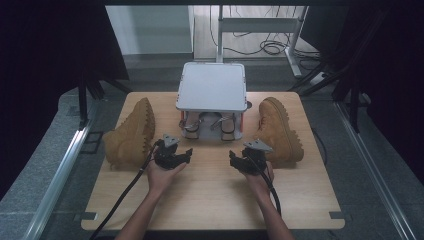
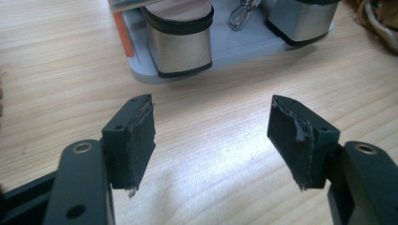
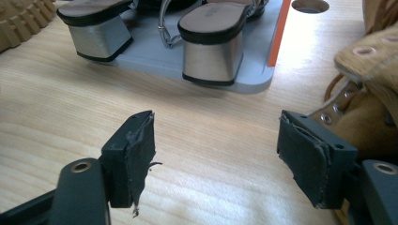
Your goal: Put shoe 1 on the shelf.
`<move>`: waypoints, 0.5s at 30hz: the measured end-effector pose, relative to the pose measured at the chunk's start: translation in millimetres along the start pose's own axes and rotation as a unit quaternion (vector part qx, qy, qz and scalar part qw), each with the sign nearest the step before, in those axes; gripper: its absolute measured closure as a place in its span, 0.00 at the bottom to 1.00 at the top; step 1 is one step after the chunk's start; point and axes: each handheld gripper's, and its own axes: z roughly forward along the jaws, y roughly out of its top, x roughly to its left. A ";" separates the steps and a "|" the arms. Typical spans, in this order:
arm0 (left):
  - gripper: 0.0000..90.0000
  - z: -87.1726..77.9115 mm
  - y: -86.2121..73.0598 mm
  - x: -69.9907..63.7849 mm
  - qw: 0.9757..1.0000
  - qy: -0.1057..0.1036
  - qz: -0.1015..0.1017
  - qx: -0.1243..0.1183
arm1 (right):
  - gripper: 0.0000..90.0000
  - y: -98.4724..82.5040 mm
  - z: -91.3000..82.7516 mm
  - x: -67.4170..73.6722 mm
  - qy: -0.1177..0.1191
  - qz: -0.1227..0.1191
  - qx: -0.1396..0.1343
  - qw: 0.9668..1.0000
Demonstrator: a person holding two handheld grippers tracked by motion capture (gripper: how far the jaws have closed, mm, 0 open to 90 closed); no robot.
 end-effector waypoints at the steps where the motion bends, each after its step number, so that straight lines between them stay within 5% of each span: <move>1: 0.37 -0.7 -0.4 0.4 1.000 0.000 -0.001 -0.002 | 0.33 -1.4 -0.8 -0.9 0.001 0.000 0.000 1.000; 9: 0.50 28.2 7.4 10.9 1.000 0.023 -0.017 -0.002 | 0.60 3.3 19.7 -1.2 -0.013 -0.005 -0.007 1.000; 12: 0.60 37.5 11.9 15.6 0.999 0.041 -0.023 -0.015 | 0.71 11.4 34.8 0.8 -0.055 -0.009 -0.014 0.998; 15: 0.74 44.9 16.8 23.3 0.997 0.064 -0.042 -0.024 | 0.83 18.5 42.3 4.6 -0.068 -0.010 -0.019 0.997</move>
